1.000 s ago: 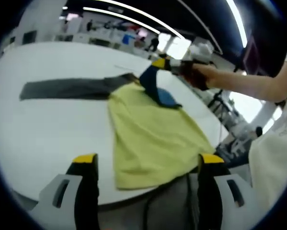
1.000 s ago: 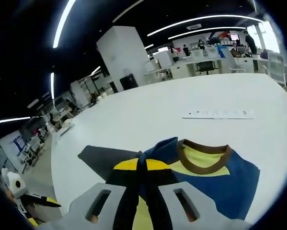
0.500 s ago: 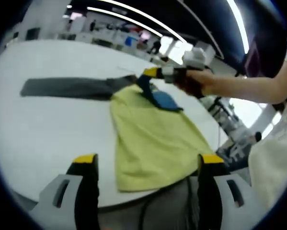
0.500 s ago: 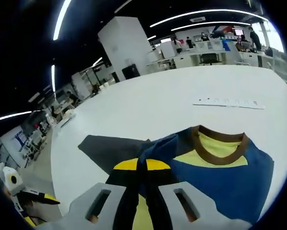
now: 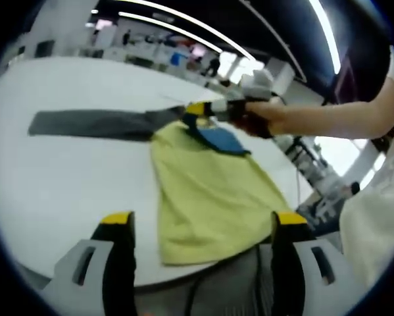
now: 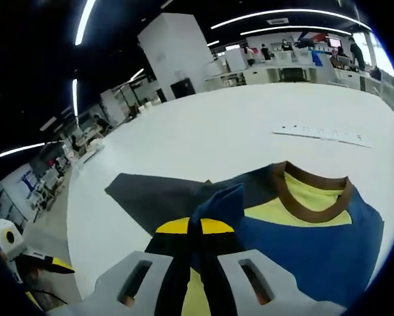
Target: Fold the garment on the visible template until the final outline fits inside the template.
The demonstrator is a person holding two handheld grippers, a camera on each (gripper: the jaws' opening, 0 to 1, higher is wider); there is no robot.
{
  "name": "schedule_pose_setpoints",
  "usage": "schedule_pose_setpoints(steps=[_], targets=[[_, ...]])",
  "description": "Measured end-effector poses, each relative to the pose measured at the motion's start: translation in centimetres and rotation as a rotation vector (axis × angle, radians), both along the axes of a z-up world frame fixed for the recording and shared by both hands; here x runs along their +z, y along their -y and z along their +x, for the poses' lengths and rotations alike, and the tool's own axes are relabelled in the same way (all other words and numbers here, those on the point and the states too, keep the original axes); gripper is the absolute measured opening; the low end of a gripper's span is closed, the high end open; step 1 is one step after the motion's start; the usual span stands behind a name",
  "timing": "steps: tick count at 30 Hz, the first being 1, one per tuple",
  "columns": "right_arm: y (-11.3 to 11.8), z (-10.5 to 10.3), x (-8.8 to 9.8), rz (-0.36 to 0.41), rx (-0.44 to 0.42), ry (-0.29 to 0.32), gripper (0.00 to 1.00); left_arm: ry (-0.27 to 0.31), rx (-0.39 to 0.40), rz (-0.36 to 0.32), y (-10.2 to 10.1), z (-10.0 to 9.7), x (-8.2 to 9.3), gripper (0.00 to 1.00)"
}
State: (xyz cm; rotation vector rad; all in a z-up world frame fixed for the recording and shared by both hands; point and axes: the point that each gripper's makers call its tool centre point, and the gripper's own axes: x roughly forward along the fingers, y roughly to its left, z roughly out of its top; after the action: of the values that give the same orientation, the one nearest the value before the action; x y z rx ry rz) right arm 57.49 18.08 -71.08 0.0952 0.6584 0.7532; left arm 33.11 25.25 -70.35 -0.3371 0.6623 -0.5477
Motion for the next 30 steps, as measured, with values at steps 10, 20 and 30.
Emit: schedule_pose_setpoints(steps=[10, 20, 30], targets=[[-0.9, 0.1, -1.5, -0.013, 0.006, -0.034, 0.04, -0.016, 0.004, 0.002, -0.2, -0.1, -0.4, 0.80], [-2.0, 0.3, -2.8, -0.011, -0.005, -0.068, 0.04, -0.012, 0.019, -0.008, -0.5, 0.2, -0.4, 0.80], [-2.2, -0.3, -3.5, -0.016, -0.008, -0.089, 0.04, -0.012, 0.020, -0.016, -0.4, 0.3, -0.4, 0.80]])
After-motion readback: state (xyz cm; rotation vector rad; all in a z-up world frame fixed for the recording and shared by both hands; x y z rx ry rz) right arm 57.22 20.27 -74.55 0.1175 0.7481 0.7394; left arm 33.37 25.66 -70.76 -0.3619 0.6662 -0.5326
